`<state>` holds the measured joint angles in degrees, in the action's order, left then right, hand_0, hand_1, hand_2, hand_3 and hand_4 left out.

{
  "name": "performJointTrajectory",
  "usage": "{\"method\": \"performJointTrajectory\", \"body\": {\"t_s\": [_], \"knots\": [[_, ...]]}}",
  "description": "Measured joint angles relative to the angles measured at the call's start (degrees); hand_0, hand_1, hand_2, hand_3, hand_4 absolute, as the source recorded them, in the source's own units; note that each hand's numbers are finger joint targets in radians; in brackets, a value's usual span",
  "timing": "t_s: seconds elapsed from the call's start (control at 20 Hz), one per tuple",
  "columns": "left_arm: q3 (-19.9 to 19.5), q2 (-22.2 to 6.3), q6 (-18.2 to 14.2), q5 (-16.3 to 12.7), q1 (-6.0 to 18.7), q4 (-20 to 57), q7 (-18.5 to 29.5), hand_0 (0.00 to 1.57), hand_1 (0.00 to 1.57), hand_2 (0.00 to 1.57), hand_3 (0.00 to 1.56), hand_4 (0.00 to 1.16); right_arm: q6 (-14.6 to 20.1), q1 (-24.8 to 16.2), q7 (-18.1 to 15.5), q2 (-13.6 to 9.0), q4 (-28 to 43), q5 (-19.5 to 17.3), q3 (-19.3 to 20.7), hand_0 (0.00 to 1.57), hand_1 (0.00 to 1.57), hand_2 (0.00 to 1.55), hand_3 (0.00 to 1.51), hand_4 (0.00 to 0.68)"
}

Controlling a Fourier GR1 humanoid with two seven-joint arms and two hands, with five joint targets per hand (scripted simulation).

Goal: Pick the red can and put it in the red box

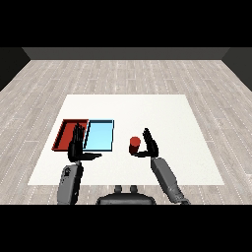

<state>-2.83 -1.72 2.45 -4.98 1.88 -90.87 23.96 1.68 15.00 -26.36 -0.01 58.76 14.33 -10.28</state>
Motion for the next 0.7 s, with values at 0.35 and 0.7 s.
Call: {"method": "performJointTrajectory", "body": {"t_s": [0.35,0.7], "knots": [[0.2,-0.4,0.3,-0.3,-0.8,-2.3,-1.6,0.00,0.00,0.00,0.00,0.00,0.9,1.4,-1.8,0.0,-3.6,3.3,-2.6,0.00,0.00,0.00,0.00,0.000],[-1.4,-1.6,0.6,-0.9,1.4,-0.6,-2.1,0.00,0.00,0.00,0.00,0.00,2.0,5.2,-3.1,0.0,-7.8,7.4,-5.1,0.00,0.00,0.00,0.00,0.000]]}}
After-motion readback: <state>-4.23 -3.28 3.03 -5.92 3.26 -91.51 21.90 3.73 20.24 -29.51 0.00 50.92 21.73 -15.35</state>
